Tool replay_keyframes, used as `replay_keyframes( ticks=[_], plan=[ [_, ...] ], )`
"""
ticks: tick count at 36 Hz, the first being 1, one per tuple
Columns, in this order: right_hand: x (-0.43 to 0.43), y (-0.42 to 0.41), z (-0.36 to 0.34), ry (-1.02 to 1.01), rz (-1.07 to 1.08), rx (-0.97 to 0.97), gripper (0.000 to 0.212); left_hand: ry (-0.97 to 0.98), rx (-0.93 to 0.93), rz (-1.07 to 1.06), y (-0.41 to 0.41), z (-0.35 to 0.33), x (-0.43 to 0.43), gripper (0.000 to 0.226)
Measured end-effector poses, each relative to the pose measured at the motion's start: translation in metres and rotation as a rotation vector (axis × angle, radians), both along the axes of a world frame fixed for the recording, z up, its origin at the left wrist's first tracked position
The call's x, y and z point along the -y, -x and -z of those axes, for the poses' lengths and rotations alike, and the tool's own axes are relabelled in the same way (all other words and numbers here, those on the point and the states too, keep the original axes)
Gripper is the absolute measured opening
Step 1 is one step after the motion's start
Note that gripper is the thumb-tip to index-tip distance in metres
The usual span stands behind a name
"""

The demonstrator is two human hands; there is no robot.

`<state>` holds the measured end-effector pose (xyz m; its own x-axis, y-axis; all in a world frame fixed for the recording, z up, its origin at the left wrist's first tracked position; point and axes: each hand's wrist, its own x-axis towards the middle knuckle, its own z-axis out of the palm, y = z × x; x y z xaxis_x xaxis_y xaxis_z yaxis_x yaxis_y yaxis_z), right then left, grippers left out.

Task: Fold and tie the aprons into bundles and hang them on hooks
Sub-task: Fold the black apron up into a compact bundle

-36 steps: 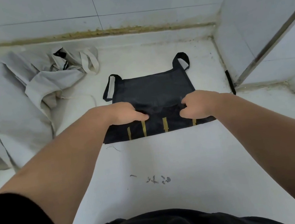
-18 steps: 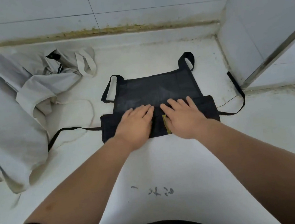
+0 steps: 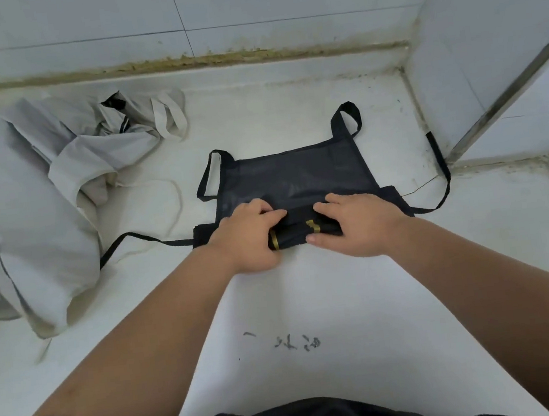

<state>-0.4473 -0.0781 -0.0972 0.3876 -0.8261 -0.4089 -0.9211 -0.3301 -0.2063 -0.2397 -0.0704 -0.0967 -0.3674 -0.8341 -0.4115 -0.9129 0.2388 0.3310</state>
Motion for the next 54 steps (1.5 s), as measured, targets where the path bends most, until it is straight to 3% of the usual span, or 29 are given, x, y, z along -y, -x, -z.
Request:
replay_keyframes(
  ticks=[4, 6, 9, 11, 13, 16, 19, 21, 28, 31, 35, 40, 48, 51, 54],
  plan=[
    [0.011, -0.002, -0.031, -0.231, 0.062, 0.102, 0.04, -0.237, -0.07, -0.104, -0.003, -0.028, 0.012, 0.019],
    [0.017, -0.002, -0.04, -0.309, 0.05, 0.069, 0.035, -0.36, -0.042, -0.147, -0.005, -0.036, 0.018, 0.016],
    [0.023, 0.001, -0.043, -0.33, 0.07, 0.0, 0.022, -0.435, -0.032, -0.204, -0.013, -0.034, 0.022, 0.029],
    [0.024, 0.005, -0.039, -0.271, 0.082, -0.042, 0.021, -0.394, -0.031, -0.197, -0.018, -0.028, 0.024, 0.049],
    [0.023, 0.007, -0.034, -0.171, 0.08, -0.067, 0.024, -0.236, 0.006, -0.167, -0.02, -0.023, 0.023, 0.06],
    [0.023, 0.007, -0.03, -0.047, 0.083, -0.092, 0.018, -0.008, 0.125, -0.121, -0.016, -0.019, 0.023, 0.052],
    [0.028, 0.008, -0.03, 0.034, 0.067, -0.174, 0.045, 0.064, 0.195, -0.057, -0.013, -0.014, 0.024, 0.042],
    [0.031, 0.008, -0.027, 0.043, 0.044, -0.23, 0.052, 0.063, 0.207, -0.008, -0.01, -0.008, 0.023, 0.041],
    [0.028, 0.001, -0.02, -0.197, 0.14, -0.218, 0.085, 0.024, 0.234, 0.104, -0.009, 0.006, 0.021, 0.07],
    [0.031, 0.002, -0.019, -0.16, 0.17, -0.202, 0.066, -0.011, 0.217, 0.076, -0.008, 0.005, 0.023, 0.069],
    [0.03, 0.003, -0.012, -0.073, 0.11, -0.232, 0.044, -0.032, 0.167, -0.013, -0.006, 0.0, 0.026, 0.053],
    [0.027, 0.004, -0.007, -0.031, 0.118, -0.257, 0.045, -0.003, 0.079, -0.122, -0.004, 0.004, 0.023, 0.025],
    [0.023, 0.002, -0.001, 0.034, 0.142, -0.228, 0.043, 0.063, 0.312, -0.038, 0.009, 0.007, 0.013, 0.027],
    [0.02, 0.005, 0.0, 0.041, 0.148, -0.18, 0.049, 0.064, 0.198, -0.171, 0.011, 0.01, 0.007, 0.036],
    [0.022, 0.008, -0.001, 0.018, 0.228, -0.103, 0.058, 0.092, 0.016, -0.461, 0.004, 0.009, 0.007, 0.046]
  ],
)
